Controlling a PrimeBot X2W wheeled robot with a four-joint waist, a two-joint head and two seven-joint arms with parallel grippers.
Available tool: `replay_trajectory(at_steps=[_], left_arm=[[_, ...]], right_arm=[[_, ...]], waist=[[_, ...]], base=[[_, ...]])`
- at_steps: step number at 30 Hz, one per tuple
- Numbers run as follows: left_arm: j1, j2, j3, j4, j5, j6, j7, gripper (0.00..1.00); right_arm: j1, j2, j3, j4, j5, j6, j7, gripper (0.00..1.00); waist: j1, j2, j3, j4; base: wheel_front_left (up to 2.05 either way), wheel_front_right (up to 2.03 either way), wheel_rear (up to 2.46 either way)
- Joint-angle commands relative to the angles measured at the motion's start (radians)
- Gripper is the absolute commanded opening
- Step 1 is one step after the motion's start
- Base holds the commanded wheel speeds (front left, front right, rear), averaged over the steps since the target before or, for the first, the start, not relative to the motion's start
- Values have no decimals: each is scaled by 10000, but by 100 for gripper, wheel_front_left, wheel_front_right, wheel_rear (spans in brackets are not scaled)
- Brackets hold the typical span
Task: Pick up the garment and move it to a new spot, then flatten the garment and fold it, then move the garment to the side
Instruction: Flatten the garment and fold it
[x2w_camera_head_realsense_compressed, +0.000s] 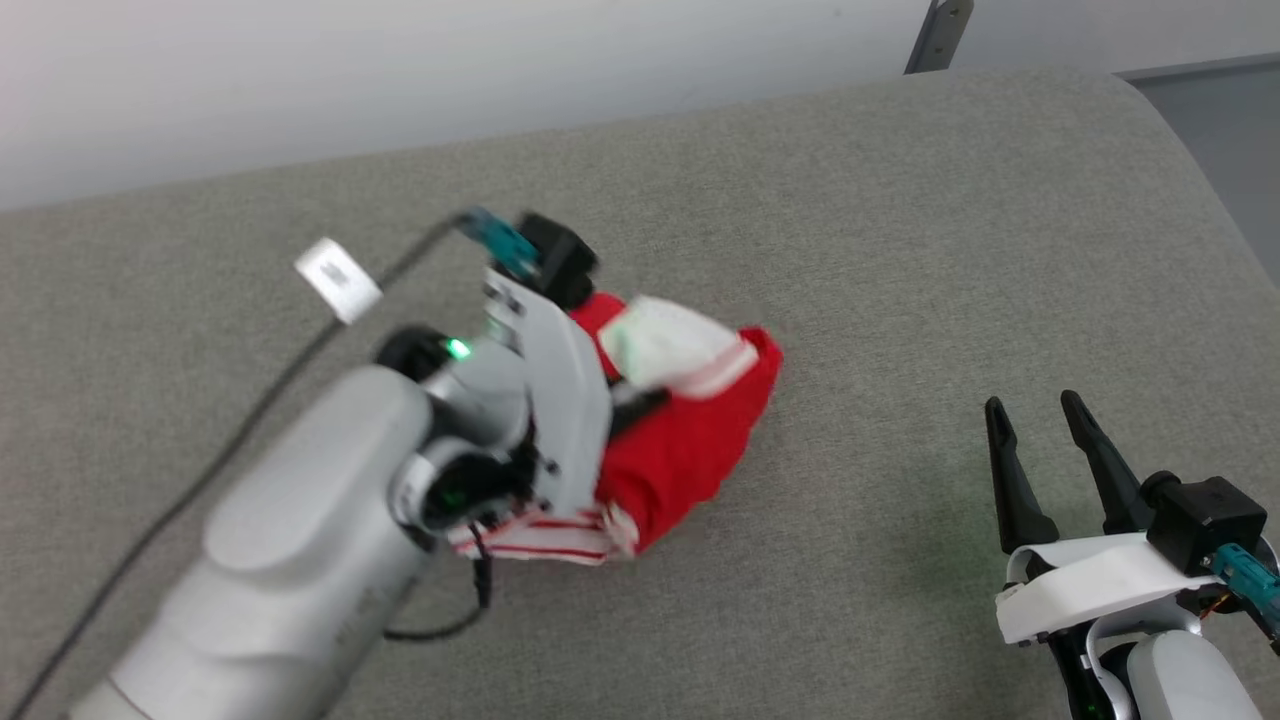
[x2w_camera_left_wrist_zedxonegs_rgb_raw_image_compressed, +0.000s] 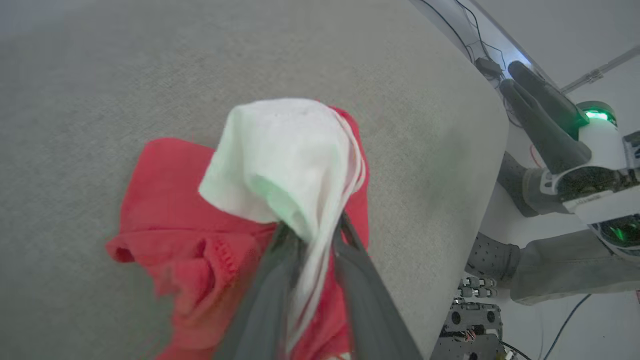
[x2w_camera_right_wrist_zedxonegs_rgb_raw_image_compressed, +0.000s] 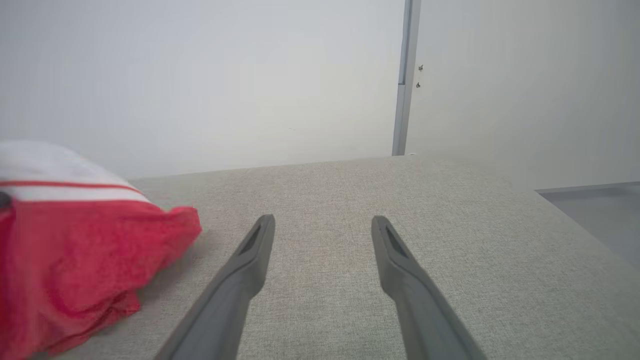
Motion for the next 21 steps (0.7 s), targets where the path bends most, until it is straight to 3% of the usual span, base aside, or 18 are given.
replay_trajectory(at_steps=[1, 2, 3, 11, 21], left_arm=[[291, -123, -178, -35, -21, -32, 37, 60], [354, -163, -302, -40, 79, -32, 27, 92], [467, -258, -410, -11, 73, -33, 37, 100], [542, -261, -713, 68, 1, -34, -353, 100], [784, 426, -81, -415, -45, 3, -1620, 100]], right_arm=[[26, 27, 33, 30, 25, -14, -5, 100], [30, 44, 54, 35, 30, -14, -5, 100], [30, 64, 78, 43, 35, -14, -5, 100], [-11, 39, 292, 147, 95, -14, -5, 100], [348, -196, 888, 383, 218, -14, -5, 100]], waist=[[1, 0, -2, -53], [1, 0, 1, -73], [1, 0, 2, -93], [1, 0, -160, -56], [1, 0, -1141, 814]], base=[[0, 0, 0], [0, 0, 0], [0, 0, 0], [0, 0, 0], [0, 0, 0]])
